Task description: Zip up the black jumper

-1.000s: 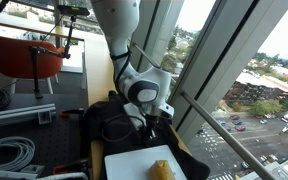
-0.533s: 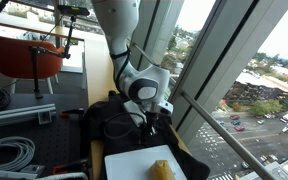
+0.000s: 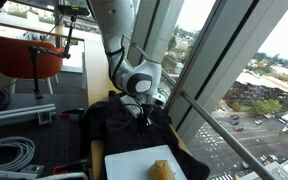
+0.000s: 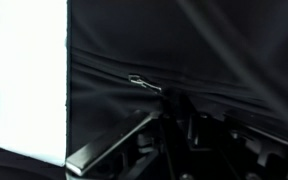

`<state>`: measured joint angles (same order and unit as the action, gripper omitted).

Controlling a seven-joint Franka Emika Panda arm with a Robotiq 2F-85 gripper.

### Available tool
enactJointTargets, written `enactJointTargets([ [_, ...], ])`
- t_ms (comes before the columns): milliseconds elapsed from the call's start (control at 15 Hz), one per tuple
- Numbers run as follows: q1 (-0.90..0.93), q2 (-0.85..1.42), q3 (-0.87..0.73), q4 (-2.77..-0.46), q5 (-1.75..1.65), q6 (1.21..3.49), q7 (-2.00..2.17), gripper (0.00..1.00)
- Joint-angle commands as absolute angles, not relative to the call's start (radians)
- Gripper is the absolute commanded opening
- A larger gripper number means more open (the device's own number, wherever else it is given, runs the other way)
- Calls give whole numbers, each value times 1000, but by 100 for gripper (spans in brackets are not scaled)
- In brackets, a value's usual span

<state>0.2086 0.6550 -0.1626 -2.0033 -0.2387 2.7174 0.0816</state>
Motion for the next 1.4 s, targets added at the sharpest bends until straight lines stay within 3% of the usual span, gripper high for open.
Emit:
enactJointTargets([
  [0, 249, 683, -167, -1974, -283, 2734, 132, 3],
  [1333, 396, 671, -147, -1959, -322, 2732, 195, 3],
])
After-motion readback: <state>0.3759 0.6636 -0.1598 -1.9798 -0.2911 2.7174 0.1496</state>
